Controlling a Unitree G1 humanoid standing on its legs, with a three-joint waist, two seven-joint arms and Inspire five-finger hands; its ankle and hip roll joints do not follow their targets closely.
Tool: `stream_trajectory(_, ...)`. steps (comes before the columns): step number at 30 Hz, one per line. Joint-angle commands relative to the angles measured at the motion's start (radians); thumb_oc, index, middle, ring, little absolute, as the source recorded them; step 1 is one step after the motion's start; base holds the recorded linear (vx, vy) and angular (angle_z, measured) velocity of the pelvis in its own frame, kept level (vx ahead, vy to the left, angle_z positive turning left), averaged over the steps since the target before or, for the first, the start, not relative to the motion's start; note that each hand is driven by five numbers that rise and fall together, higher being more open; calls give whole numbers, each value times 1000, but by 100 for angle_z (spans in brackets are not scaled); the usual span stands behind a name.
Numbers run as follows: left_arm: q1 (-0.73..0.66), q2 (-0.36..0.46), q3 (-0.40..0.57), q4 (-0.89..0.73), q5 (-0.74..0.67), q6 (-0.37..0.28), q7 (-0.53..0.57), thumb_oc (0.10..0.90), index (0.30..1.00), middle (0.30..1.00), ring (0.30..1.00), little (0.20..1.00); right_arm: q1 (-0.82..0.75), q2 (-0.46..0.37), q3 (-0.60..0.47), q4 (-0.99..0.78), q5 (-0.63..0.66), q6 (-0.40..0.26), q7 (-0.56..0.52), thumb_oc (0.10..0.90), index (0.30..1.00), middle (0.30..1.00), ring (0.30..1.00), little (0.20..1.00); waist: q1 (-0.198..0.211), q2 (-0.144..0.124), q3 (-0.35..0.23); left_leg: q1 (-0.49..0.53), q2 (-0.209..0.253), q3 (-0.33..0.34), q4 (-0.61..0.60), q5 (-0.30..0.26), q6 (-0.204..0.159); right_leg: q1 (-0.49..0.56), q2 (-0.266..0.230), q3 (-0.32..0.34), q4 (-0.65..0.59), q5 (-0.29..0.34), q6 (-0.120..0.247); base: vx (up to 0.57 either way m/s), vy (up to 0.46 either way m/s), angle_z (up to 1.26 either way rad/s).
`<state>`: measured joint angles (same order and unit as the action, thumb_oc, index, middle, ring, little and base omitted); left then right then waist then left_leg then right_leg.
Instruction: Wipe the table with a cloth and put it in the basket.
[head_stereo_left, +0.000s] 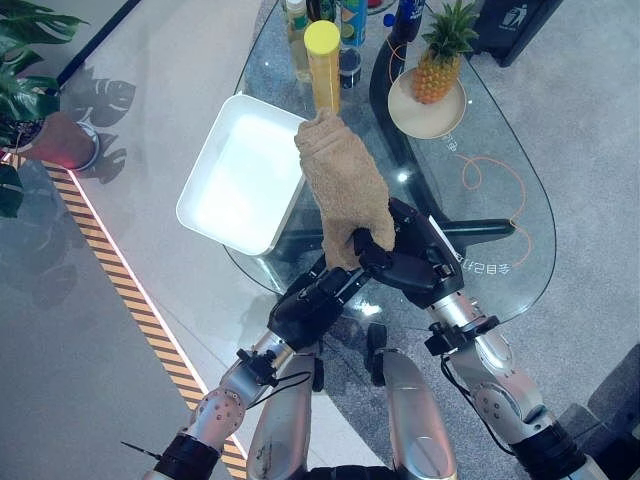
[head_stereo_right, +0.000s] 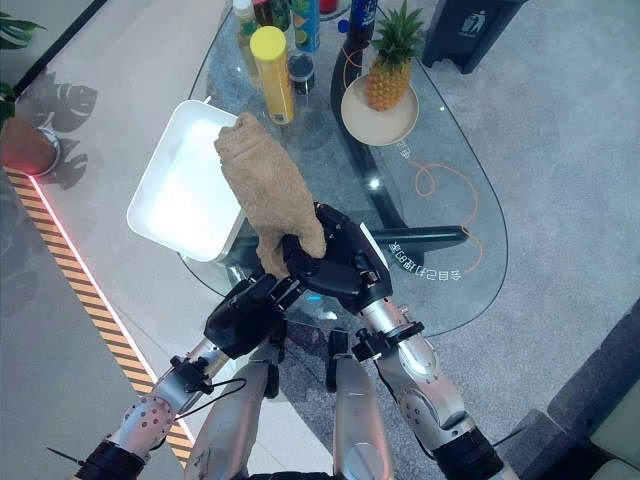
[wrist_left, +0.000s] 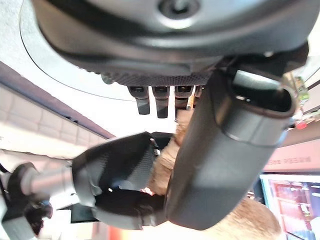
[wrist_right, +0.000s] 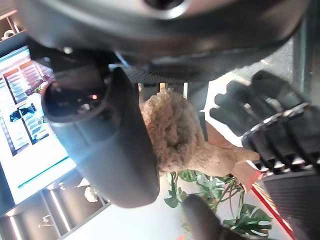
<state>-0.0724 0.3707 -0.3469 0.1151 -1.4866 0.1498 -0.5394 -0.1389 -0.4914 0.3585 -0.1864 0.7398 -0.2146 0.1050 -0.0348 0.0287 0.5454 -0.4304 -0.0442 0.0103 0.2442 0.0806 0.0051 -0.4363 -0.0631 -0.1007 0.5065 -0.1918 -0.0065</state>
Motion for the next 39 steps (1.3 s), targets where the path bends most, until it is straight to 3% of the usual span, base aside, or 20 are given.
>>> stream_trajectory(1,42,7,-4,-186,-82,6,-116,800,900,900,900,900,-64,-16,9,-161,-54,-78,22,100,300,300,300,200,-13,-20,-25,-35,-43,43,196,-156,42,23,68,29,-128,115,-26,0,0,0)
stream_trajectory(6,35,22,-7,-209,-147,3,-162,800,900,900,900,900,-55,-36,25,-125,-103,-68,-15,100,300,300,300,200,-13,-24,-25,-50,-44,47,208,-156,44,9,65,31,-118,118,-25,0,0,0)
stream_trajectory(13,33,49,-3,-242,-173,-11,-197,800,900,900,900,900,-38,-50,-11,-80,-139,-130,-120,100,300,300,300,200,-14,-26,-25,-62,-46,53,223,-157,46,3,65,34,-115,124,-24,0,0,0)
stream_trajectory(23,62,25,19,-218,-174,2,-194,800,900,900,900,900,0,-32,-51,-93,-160,-128,-98,100,300,300,300,200,-16,-29,-25,-61,-49,55,236,-162,50,8,63,38,-107,124,-22,0,0,0)
stream_trajectory(26,71,25,30,-206,-153,-25,-208,800,900,900,900,900,18,-41,-25,-99,-170,-60,-20,100,300,300,300,200,-13,-31,-25,-62,-52,52,237,-158,51,9,61,40,-105,124,-22,0,0,0)
stream_trajectory(34,52,39,45,-205,-137,-119,-194,800,900,900,900,900,9,-66,28,-96,-208,23,58,100,300,300,300,200,-9,-30,-25,-73,-56,45,241,-150,49,5,60,39,-102,124,-23,0,0,0)
stream_trajectory(39,24,42,55,-212,-89,-214,-102,800,900,900,900,900,-6,-92,62,-93,-253,80,113,100,300,300,300,200,-6,-35,-26,-85,-59,39,257,-145,44,7,60,35,-93,123,-25,0,0,0)
